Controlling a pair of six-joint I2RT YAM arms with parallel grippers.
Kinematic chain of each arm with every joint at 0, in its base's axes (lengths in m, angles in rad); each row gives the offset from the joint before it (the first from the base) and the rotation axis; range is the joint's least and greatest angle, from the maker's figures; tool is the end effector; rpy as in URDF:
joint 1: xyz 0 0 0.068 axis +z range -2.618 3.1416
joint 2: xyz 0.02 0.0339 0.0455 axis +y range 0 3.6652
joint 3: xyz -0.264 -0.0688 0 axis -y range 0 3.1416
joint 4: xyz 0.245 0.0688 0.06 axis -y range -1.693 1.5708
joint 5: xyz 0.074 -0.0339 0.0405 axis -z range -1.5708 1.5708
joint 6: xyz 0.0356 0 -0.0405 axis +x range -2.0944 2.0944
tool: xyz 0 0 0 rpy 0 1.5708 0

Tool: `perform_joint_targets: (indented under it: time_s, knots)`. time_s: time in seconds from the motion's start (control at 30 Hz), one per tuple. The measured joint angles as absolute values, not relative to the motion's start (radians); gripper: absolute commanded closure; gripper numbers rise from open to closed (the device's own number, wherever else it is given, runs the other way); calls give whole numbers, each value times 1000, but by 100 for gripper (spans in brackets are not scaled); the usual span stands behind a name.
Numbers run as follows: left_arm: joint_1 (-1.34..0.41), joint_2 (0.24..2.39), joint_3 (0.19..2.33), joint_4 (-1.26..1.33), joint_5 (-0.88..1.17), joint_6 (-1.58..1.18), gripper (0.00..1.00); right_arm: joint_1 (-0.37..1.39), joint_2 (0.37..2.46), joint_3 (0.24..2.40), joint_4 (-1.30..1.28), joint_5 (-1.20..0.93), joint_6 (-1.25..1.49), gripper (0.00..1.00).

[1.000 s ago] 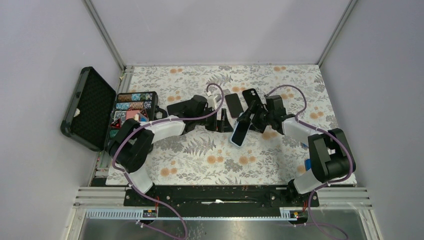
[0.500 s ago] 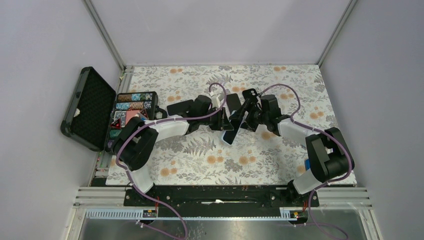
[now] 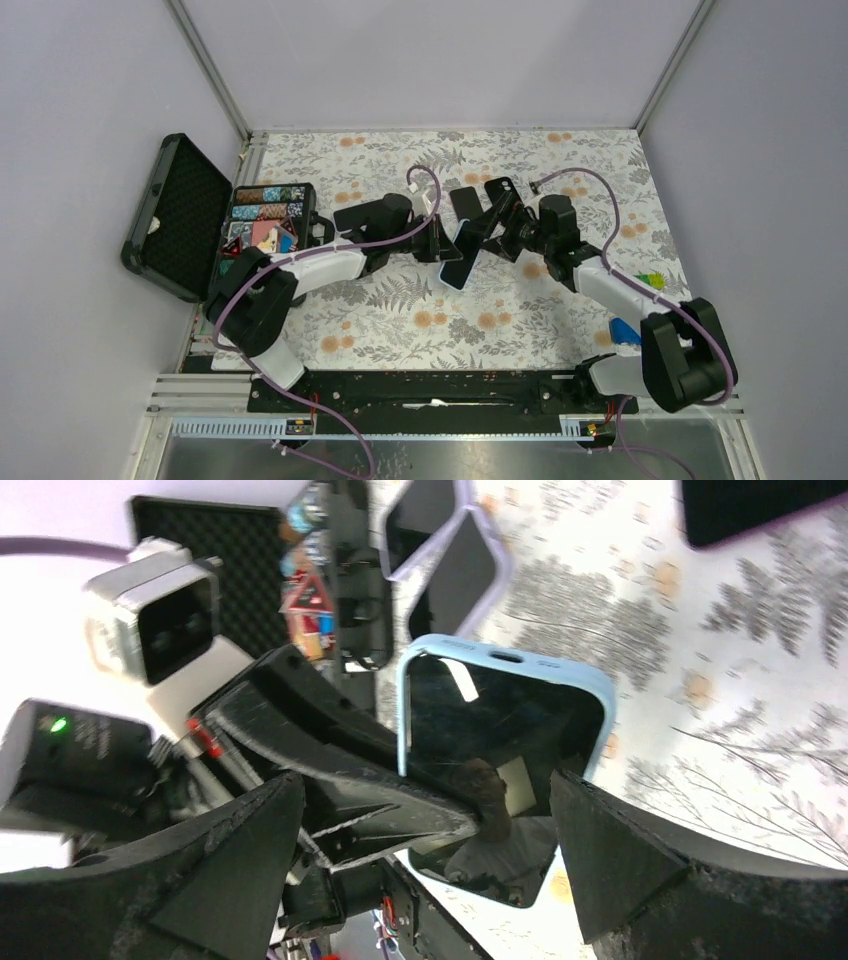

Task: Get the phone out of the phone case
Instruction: Pick up the phone at the center of the board, then remove the phone case from the phone.

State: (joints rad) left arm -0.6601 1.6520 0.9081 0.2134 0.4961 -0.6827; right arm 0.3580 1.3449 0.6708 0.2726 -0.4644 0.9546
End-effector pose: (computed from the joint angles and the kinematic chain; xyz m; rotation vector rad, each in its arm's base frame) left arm 0.2686 -0.2299 0.2016 0.3072 2.3002 -1.2737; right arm 0.2634 0.1156 0.2234 0.3096 2.1491 1.2682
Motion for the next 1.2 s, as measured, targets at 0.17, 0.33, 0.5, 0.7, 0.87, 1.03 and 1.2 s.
perform_joint_targets:
  time_s: [0.17,0.33,0.5,0.7,0.87,1.03,1.2]
  knots:
    - [-633,1559,907,241,513,-725,100,358,1238,637,395,-527,950,5]
    - [-607,1445,913,280,516,-769,100,358,1176,573,511,-622,947,5]
    - [-613,1366,971,363,522,-806,100,358,1112,527,605,-704,952,5]
    - [-616,1347,1002,486,539,-904,100,358,1027,526,714,-761,958,6]
    - [-616,1347,1002,564,548,-987,100,361,1022,527,824,-814,986,8]
    - [-616,1347,989,646,552,-1050,100,365,1022,548,833,-824,1000,19]
    - [-617,1347,964,706,558,-1095,100,367,1047,579,905,-825,1050,23]
